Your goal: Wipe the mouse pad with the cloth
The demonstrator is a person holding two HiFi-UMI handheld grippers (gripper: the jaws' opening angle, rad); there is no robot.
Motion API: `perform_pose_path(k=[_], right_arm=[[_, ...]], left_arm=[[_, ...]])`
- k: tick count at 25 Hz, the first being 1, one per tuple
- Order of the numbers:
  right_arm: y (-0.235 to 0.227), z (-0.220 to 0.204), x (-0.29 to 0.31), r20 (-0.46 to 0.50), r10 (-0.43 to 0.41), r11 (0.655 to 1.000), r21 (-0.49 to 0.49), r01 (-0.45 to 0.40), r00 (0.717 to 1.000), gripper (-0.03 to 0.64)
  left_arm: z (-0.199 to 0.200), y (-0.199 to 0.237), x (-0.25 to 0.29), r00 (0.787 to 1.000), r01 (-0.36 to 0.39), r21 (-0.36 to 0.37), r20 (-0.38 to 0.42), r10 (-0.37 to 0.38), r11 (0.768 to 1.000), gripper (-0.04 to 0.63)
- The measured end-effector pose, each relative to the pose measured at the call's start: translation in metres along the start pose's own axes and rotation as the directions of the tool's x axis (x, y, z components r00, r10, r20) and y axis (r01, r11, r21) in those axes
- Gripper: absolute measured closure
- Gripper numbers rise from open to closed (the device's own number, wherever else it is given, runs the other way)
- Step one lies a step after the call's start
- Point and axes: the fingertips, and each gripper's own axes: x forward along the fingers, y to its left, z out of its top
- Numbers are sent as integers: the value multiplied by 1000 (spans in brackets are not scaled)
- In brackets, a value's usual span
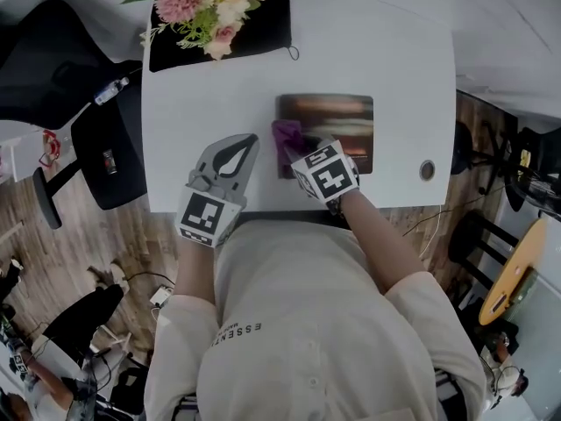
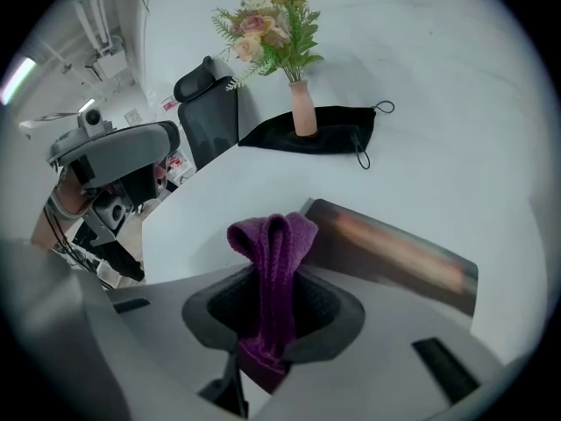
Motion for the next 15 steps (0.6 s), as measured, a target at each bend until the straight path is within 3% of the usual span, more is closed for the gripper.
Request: perform_pose_path(k=[5, 15], right_arm=[[-10, -6, -3, 4, 23, 999, 44, -23, 1000, 518], [-54, -28, -25, 17, 25, 997, 78, -27, 1000, 517]], left_arm=[[4, -12, 6, 1000, 0, 53, -22, 1, 999, 594], [17, -43, 43, 999, -1, 69, -41, 4, 998, 594]])
